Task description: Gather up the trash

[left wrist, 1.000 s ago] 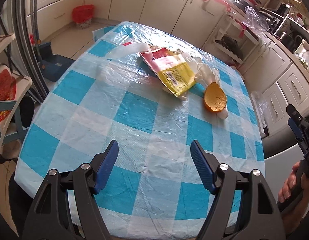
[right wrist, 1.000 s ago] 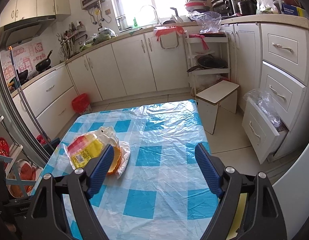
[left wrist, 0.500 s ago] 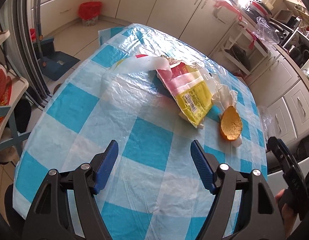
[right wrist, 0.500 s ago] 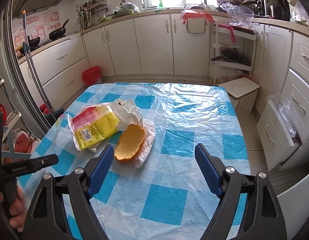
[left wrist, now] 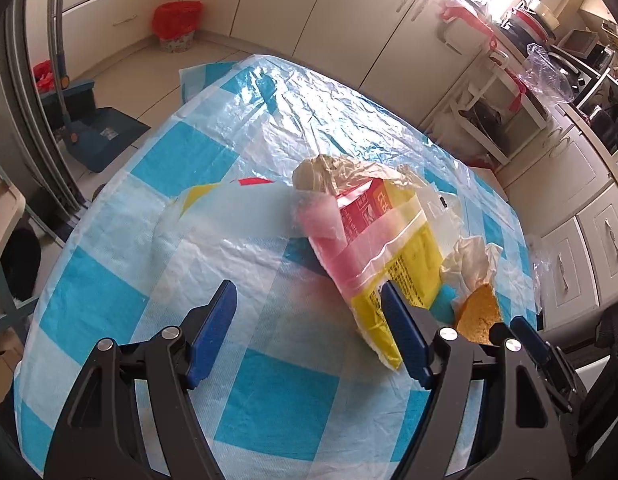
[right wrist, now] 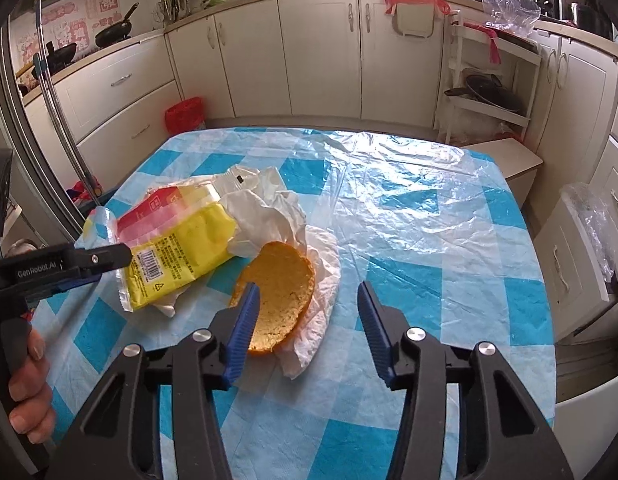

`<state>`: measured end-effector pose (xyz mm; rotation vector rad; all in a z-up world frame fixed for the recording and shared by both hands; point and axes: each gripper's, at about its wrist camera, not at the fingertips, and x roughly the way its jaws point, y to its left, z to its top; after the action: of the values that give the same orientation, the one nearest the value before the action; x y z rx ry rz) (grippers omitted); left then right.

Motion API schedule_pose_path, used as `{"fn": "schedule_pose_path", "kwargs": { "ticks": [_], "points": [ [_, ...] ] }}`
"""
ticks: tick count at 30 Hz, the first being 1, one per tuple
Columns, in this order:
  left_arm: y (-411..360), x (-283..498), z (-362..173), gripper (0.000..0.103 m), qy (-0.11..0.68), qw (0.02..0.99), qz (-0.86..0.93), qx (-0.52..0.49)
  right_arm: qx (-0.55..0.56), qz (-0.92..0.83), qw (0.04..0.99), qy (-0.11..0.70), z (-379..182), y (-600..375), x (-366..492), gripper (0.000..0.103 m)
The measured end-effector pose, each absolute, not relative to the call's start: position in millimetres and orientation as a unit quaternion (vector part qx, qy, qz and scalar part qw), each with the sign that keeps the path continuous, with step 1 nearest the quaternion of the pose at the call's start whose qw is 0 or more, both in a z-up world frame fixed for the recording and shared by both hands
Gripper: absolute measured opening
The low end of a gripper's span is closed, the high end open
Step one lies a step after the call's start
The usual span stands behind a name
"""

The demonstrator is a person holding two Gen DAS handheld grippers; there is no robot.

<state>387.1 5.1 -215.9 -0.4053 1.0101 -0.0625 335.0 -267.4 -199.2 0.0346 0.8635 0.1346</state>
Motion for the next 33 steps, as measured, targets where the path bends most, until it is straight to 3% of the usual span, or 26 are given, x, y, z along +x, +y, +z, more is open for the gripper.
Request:
{"fn": "schedule_pose_path", "kwargs": {
  "ticks": [2, 3, 5, 7, 13, 19, 29, 33],
  "points": [
    [1.2, 393.9, -216.1, 0.069, 0.477, 0.858, -0.033, -0.19, 0.012, 0.064, 0.9, 0.43, -204.8, -266.6, 339.4, 0.041],
    [-0.1, 396.0, -216.1, 0.062, 0.475, 0.859, -0.033, -0.187, 0.01, 0.065, 0.898, 0.435, -207.1, -266.4, 341.1, 0.039],
    [-3.1, 401.8, -217.2, 0.043, 0.476, 0.859, -0.039, -0.185, 0.007, 0.07, 0.895, 0.44, -210.1, -266.0, 343.1, 0.024],
    [-3.4, 403.9, -217.1, 0.018, 0.475, 0.859, -0.043, -0.186, 0.001, 0.074, 0.895, 0.44, -210.3, -263.9, 343.3, 0.016],
    [2.4, 388.2, -191.7, 0.006, 0.445, 0.871, -0.071, -0.196, 0.001, 0.106, 0.895, 0.433, -200.8, -258.0, 338.7, 0.007],
    [21.2, 344.7, -167.7, 0.005, 0.428, 0.875, -0.095, -0.207, 0.024, 0.155, 0.884, 0.441, -187.8, -262.5, 320.7, 0.007],
    [41.9, 279.7, -198.9, 0.006, 0.484, 0.851, -0.08, -0.187, 0.007, 0.232, 0.849, 0.474, -184.2, -254.3, 277.5, 0.007],
    [38.1, 273.9, -210.3, 0.025, 0.489, 0.851, -0.071, -0.176, -0.01, 0.23, 0.846, 0.48, -190.0, -252.4, 264.7, 0.007]
  ]
}}
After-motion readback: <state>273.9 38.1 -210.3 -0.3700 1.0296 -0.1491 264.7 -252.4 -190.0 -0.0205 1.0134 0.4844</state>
